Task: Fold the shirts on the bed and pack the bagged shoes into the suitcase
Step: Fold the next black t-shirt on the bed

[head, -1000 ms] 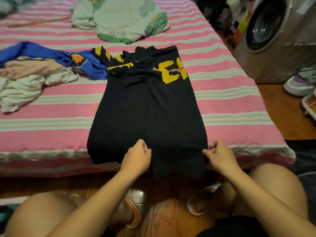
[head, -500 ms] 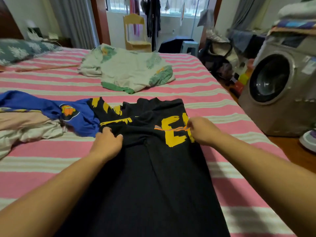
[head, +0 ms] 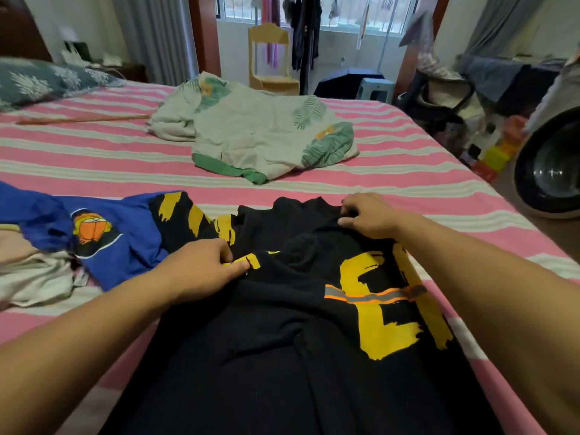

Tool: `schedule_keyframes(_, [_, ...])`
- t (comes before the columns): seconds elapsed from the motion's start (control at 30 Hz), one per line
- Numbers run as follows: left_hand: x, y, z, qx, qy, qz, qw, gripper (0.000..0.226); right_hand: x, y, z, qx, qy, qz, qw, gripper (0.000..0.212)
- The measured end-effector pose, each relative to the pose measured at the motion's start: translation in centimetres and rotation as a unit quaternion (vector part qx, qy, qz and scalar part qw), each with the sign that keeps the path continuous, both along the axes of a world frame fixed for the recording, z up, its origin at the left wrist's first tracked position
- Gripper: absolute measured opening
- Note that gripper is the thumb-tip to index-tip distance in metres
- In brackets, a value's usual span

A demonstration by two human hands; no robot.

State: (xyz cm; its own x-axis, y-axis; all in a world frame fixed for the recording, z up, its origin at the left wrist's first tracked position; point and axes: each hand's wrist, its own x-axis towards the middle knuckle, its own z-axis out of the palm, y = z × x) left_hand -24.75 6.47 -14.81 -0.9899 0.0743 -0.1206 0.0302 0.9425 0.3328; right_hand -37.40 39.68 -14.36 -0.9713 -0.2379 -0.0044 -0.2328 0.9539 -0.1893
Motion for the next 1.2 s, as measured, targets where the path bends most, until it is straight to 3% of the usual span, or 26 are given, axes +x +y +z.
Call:
schedule_keyframes(0.07, [-0.7,-0.2,0.9,0.041,-0.025,-0.008,0.999,0.036,-0.2,0.3,0.5,-0.08,0.037,-0.02,0.996,0.022])
schedule_keyframes(0.13, [-1.7,0.3,1.5,0.104,0.018,-0.008,0.994,0.033,-0.9,1.2,1.3,-0.104,0.095,-0.075,0.987,0.023])
schedule_keyframes(0.2, [-2.5,0.9,1.5,0.163,0.061,0.023,0.985,0.027,-1.6,2.1,1.5,-0.046,0.142,-0.118,0.982,0.022])
schedule_keyframes(0.27, [-3.4,0.9,0.5,0.132,0.052,0.049,0.989,0.024,-2.0,2.4,0.5,0.042,0.146,-0.141,0.978,0.025])
schedule_keyframes(0.33, [-3.8,0.3,-1.0,0.082,0.015,0.083,0.993,0.032,-1.9,2.1,-1.1,0.09,0.118,-0.145,0.978,0.027])
schedule_keyframes(0.43, [-3.1,-0.5,-1.6,0.118,0.05,0.174,0.976,0.05,-1.3,2.1,-2.8,0.1,0.097,-0.156,0.978,0.033])
schedule_keyframes(0.5, [-1.8,-0.4,-1.5,0.266,0.07,0.243,0.93,0.062,-0.9,2.6,-3.0,0.112,0.102,-0.159,0.976,0.03])
schedule_keyframes(0.57, [0.3,0.2,-1.6,0.48,0.024,0.294,0.826,0.082,-0.6,3.1,-2.8,0.121,0.088,-0.158,0.976,0.03])
schedule_keyframes(0.6, [1.3,0.5,-1.7,0.509,0.012,0.303,0.805,0.085,-0.6,3.3,-2.5,0.119,0.08,-0.156,0.977,0.032])
schedule_keyframes(0.63, [2.1,0.9,-2.0,0.481,0.025,0.306,0.821,0.082,-0.6,3.4,-2.1,0.116,0.07,-0.155,0.979,0.035])
schedule_keyframes(0.73, [3.5,2.5,-2.3,0.278,0.09,0.271,0.917,0.073,-0.6,4.5,-0.8,0.141,0.035,-0.153,0.978,0.047])
schedule_keyframes(0.8, [3.5,4.7,-2.0,0.064,0.124,0.203,0.969,0.078,-0.5,5.5,0.0,0.172,0.027,-0.153,0.973,0.046])
schedule_keyframes(0.87, [2.2,7.7,-1.5,-0.091,0.228,0.079,0.966,0.066,-0.9,5.9,0.3,0.154,0.029,-0.143,0.977,0.035])
schedule_keyframes(0.93, [0.7,11.4,-0.6,-0.107,0.3,-0.055,0.946,0.046,-1.4,5.9,0.1,0.111,0.046,-0.116,0.986,0.025])
schedule_keyframes(1.0, [-0.9,14.2,-1.3,-0.15,0.271,-0.156,0.938,0.046,-2.0,6.2,-0.3,0.05,0.073,-0.087,0.992,0.018])
schedule_keyframes(1.07, [-2.2,14.7,-3.6,-0.174,0.173,-0.165,0.955,0.065,-2.5,6.6,-0.4,-0.026,0.081,-0.065,0.994,0.016])
schedule_keyframes(1.13, [-2.8,13.8,-5.7,-0.084,0.124,-0.125,0.981,0.08,-3.1,7.2,-0.5,-0.078,0.073,-0.054,0.993,0.021])
schedule_keyframes(1.2, [-3.2,13.4,-6.6,0.002,0.143,-0.119,0.983,0.085,-3.5,7.8,-0.5,-0.075,0.071,-0.041,0.994,0.025])
